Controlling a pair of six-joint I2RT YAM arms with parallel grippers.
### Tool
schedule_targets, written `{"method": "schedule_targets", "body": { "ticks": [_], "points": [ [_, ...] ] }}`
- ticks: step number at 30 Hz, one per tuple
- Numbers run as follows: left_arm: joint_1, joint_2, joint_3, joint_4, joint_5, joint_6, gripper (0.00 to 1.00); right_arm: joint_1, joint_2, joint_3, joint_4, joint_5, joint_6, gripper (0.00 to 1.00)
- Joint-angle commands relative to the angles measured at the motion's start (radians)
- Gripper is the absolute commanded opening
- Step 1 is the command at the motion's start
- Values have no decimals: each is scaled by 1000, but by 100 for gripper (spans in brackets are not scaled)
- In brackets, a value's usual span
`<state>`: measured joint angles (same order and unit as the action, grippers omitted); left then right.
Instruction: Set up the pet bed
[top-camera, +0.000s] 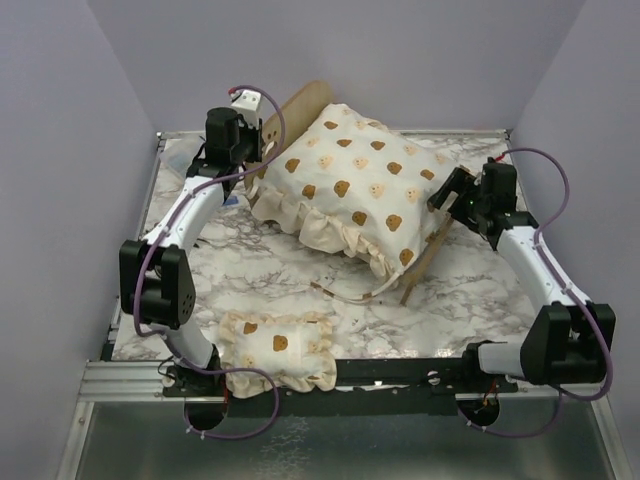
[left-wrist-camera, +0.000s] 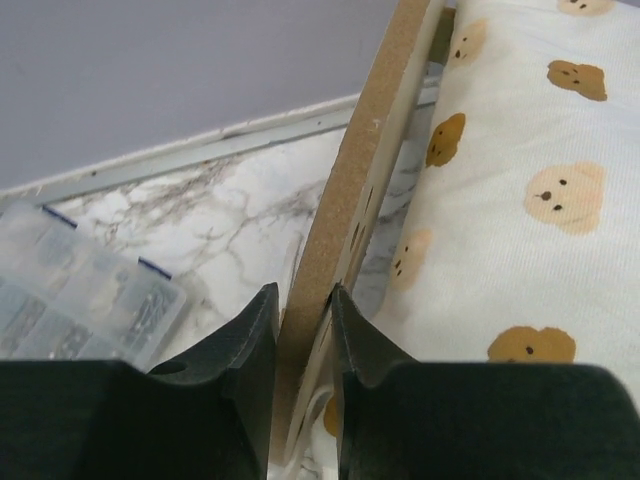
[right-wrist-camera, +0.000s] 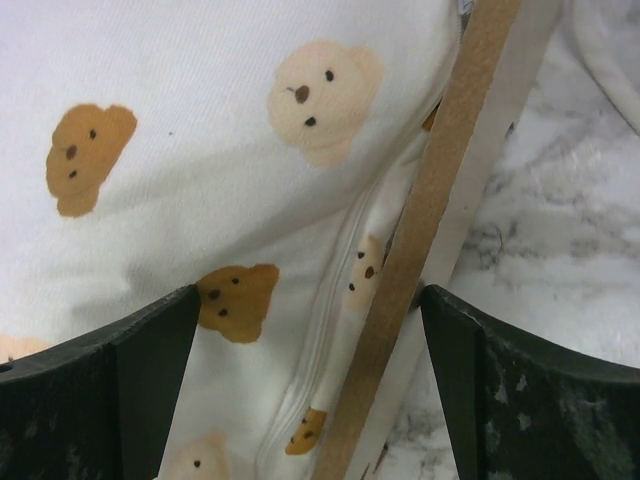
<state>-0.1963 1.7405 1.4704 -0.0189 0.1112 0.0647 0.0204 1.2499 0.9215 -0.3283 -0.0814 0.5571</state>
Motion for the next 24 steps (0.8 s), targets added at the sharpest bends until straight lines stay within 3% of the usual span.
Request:
{"method": "schedule_targets", "body": {
  "ticks": [1,9,14,20,24],
  "points": [
    [-4,-174,-93,-84,-96,-120,0,12,145,140,161,-59,-113,96],
    [-37,-382,-280,-193,-77,-282,0,9,429,411,198,-136,-279,96],
    [-108,-457,-347,-251,-74,-356,0,9,547,597,136,-148,-331,96],
    [-214,-516,-397,-283,-143,-456,0,9,428,575,64,-25,-383,98],
    [-278,-487,-410,-275,-191,-503,0,14,267,468,40,-72,-400,98]
  ]
}}
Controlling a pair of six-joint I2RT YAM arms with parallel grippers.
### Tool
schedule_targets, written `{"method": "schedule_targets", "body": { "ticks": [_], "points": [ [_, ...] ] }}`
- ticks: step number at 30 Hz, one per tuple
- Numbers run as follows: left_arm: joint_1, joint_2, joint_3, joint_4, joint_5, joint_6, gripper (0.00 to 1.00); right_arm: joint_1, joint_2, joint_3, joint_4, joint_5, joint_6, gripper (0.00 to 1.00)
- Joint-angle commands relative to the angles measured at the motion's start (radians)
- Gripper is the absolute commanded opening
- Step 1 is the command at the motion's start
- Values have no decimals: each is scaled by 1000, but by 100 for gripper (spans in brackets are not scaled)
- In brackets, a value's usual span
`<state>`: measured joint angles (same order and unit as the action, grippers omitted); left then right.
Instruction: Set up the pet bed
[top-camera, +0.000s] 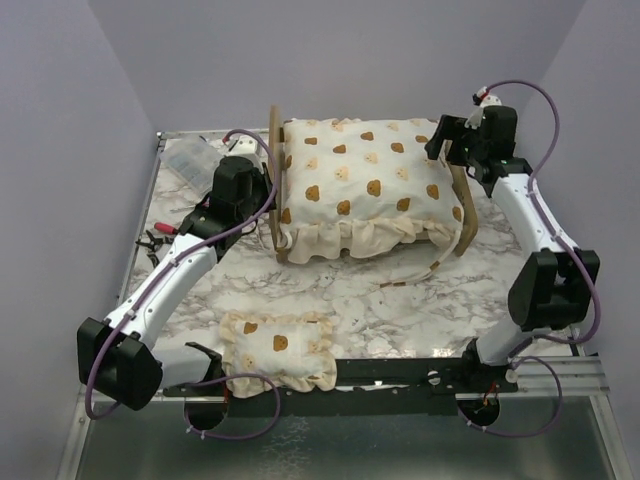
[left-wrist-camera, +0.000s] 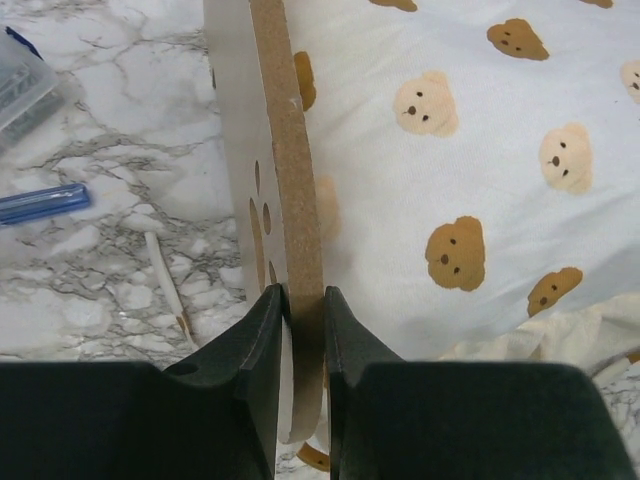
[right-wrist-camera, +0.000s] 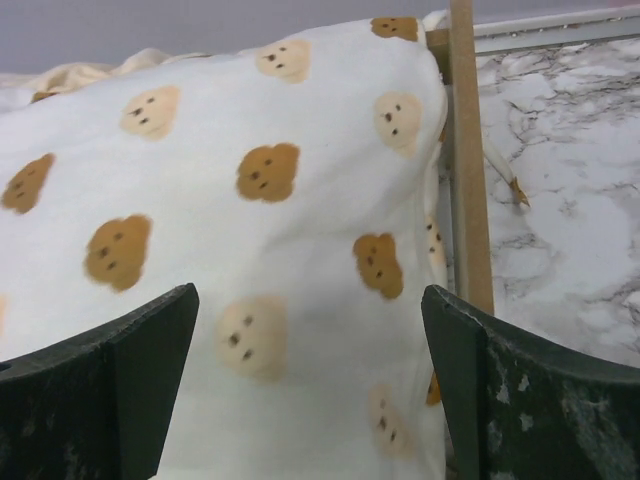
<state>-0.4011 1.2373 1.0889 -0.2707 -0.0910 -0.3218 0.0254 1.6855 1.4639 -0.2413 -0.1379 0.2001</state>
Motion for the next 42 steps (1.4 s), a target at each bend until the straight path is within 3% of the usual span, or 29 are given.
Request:
{"method": "schedule_targets", "body": {
  "ticks": [1,5,8,16,23,31,39,42],
  "points": [
    [-79,22,-29,-17,8,-131,0,13,-209,-109,-51,-37,-37,98],
    [-85,36,-36,36,-1,-180,0,86,-375,-257,-38,-91,-11,92],
    [-91,51,-28,70,12,-196,7,205,-474,-373,1,-79,22,89],
    [-90,-64,-70,42,-33,-168,61,678,-508,-576,167,209,113,87],
    [-87,-274,-208,-61,-107,-100,98,911,-327,-575,318,409,226,85],
    [-85,-474,-380,-110,-227,-66,99,990,-129,-495,374,557,311,79],
    [-85,-496,-461,-80,-194,-18,99,990,-6,-427,411,589,348,70],
    [-86,-471,-455,-75,-142,-2,99,990,23,-406,396,622,354,56]
  ]
}}
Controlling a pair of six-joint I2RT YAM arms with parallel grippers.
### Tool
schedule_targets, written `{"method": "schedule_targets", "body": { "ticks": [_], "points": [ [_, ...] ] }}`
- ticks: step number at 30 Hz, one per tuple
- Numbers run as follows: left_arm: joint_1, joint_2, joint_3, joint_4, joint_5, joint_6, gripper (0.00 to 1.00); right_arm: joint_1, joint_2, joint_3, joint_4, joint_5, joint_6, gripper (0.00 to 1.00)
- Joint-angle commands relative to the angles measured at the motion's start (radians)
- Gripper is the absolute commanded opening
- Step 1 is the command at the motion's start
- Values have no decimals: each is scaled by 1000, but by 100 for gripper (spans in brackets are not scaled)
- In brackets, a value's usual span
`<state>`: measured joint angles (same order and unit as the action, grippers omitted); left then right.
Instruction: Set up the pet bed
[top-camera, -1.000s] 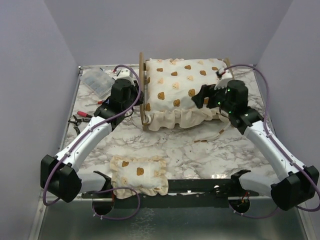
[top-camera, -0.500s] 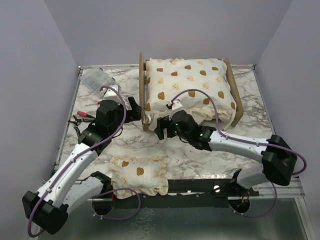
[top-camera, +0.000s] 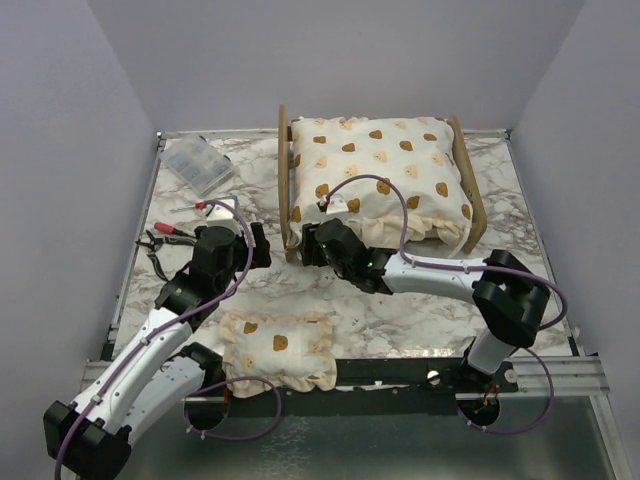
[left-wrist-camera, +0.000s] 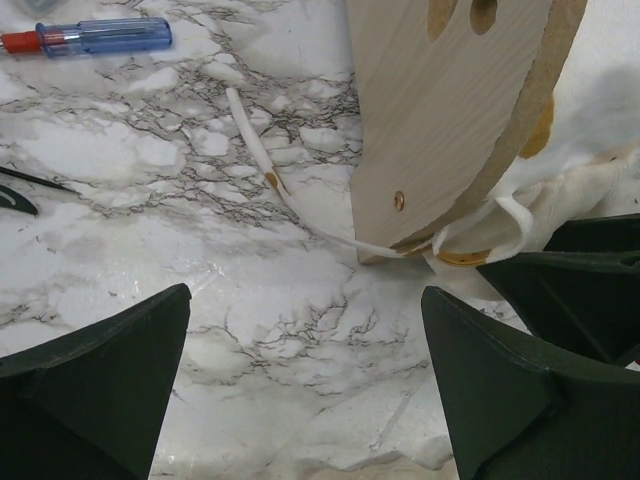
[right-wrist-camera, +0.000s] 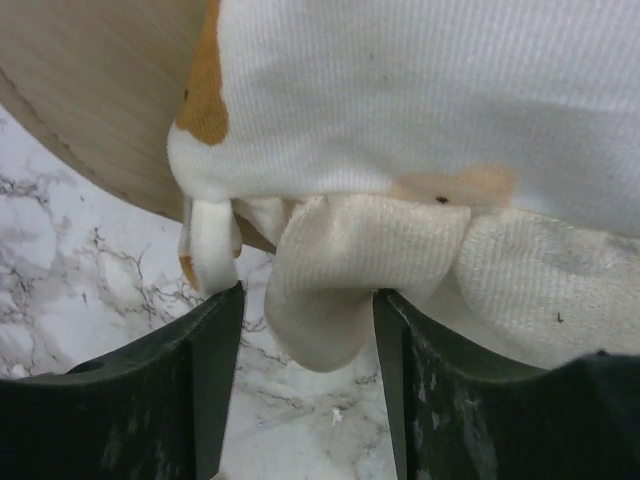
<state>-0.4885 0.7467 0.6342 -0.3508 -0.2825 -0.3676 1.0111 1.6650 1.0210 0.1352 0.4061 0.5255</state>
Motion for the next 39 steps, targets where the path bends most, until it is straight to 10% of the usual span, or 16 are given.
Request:
{"method": "schedule_targets", "body": {
  "ticks": [1,7,39],
  "points": [
    [2,28,2,7,58,48,99,4,45,40,9,95,28,49],
    [-3,106,41,6,115,68,89,3,-32,22,-80,170,-4,1],
    [-415,529,352,53,-190,44,46,-334,-193,-19,-143,-251,-54,0]
  ]
}}
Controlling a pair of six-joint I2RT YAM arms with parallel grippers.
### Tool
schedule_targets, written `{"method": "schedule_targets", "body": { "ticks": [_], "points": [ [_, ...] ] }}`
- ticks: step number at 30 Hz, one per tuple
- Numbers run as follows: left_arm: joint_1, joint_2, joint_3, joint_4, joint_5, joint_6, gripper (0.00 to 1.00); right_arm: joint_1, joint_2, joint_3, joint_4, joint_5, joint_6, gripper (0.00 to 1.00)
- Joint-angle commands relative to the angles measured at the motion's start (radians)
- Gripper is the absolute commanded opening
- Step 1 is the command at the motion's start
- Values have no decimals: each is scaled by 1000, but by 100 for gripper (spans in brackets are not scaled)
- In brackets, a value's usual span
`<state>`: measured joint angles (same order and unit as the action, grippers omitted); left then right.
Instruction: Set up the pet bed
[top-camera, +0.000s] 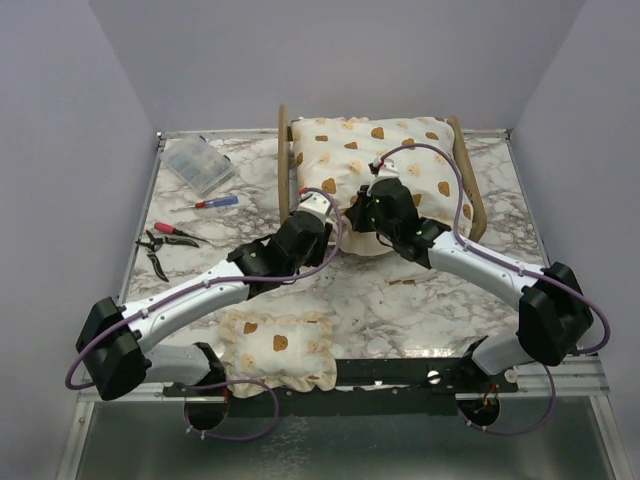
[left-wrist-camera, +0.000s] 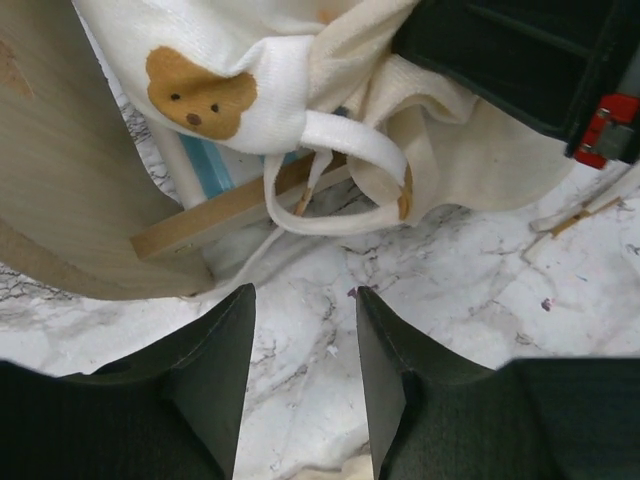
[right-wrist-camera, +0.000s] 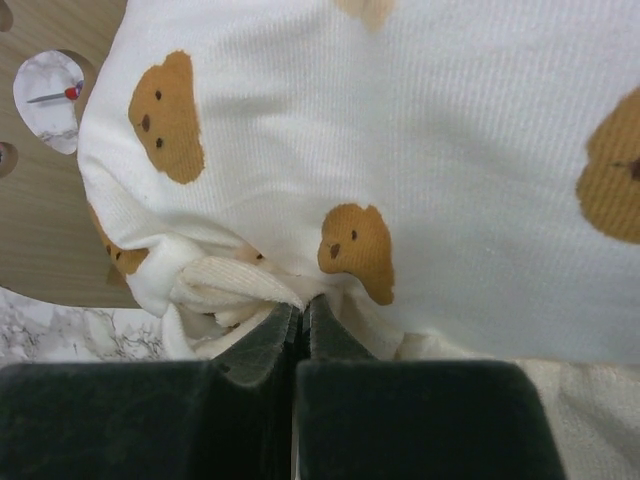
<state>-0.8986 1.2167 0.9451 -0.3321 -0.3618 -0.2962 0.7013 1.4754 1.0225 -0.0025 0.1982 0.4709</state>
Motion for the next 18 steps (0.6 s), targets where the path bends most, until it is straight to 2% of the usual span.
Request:
{"method": "schedule_targets", "body": {
  "ticks": [1,12,18],
  "points": [
    [-4,75,50,47,-110,-28,45,-28,-3,-24,-5,-47,4,0],
    [-55,146,98,146,35,-121,45,-60,13,-48,29,-86,26,0],
    [-57,211,78,204,22,-158,42,-76,25,-57,46,-114,42,1]
  ]
}}
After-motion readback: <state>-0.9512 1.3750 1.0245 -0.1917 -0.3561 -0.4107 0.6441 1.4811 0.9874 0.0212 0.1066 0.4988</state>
